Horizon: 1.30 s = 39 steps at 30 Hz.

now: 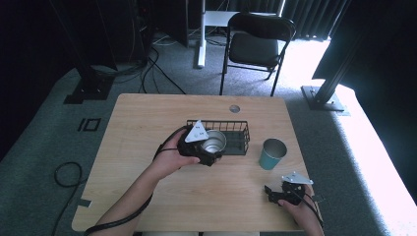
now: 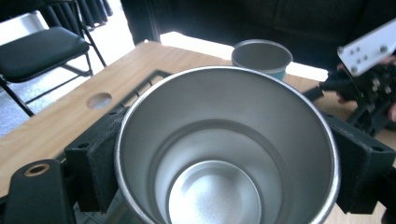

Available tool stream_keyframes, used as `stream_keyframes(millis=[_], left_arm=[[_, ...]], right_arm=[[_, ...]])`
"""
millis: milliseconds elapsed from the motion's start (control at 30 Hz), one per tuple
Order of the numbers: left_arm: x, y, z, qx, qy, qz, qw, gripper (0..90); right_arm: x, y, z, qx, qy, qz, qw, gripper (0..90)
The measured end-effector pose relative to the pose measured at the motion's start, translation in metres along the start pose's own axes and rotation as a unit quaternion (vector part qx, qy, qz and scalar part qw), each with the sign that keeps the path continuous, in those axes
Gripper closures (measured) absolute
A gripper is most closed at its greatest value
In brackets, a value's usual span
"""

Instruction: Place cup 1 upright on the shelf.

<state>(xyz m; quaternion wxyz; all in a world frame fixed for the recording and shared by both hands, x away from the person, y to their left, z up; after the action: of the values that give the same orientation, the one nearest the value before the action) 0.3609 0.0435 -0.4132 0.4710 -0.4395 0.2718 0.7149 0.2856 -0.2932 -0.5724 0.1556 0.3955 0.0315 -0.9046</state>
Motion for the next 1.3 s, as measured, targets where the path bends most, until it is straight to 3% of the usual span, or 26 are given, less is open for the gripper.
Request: stream_keyframes(millis=[267, 567, 900, 1167, 1200, 1300], left_arm=[[-0.011, -0.015, 0.005, -0.027, 0.019, 0.026, 0.9991, 13.9], [-0.018, -0.032, 0.005, -0.065, 0.042, 0.052, 0.9956, 13.9], [-0.009, -0.060, -0.002, -0.121, 0.047, 0.103, 0.9861, 13.9], [0.001, -0.070, -0.016, -0.142, 0.049, 0.128, 0.9802, 13.9], [0.004, -0.074, -0.020, -0.153, 0.048, 0.135, 0.9778, 13.9], [0.010, -0.078, -0.026, -0.159, 0.043, 0.142, 0.9760, 13.9]], right_arm=[[0.000, 0.000, 0.000, 0.000, 0.000, 0.000, 1.0000, 10.5], [0.000, 0.000, 0.000, 0.000, 0.000, 0.000, 1.0000, 10.5], [0.000, 0.000, 0.000, 0.000, 0.000, 0.000, 1.0000, 10.5], [0.000, 0.000, 0.000, 0.000, -0.001, -0.001, 1.0000, 10.5], [0.000, 0.000, 0.000, 0.000, -0.001, 0.000, 1.0000, 10.5], [0.000, 0.000, 0.000, 0.000, 0.000, 0.000, 1.0000, 10.5]])
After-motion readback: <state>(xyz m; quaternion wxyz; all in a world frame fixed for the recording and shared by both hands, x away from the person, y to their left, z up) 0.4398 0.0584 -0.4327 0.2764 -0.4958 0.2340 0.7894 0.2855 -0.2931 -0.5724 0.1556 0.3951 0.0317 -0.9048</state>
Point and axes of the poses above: each handheld gripper's, and its own axes: z roughly backward along the jaws, x roughly out of its underside, y roughly to its right, the point moved 2 cm from there along -z, roughly forward along the jaws, and after that the axes turned 6 degrees about x, right-handed, at the moved point
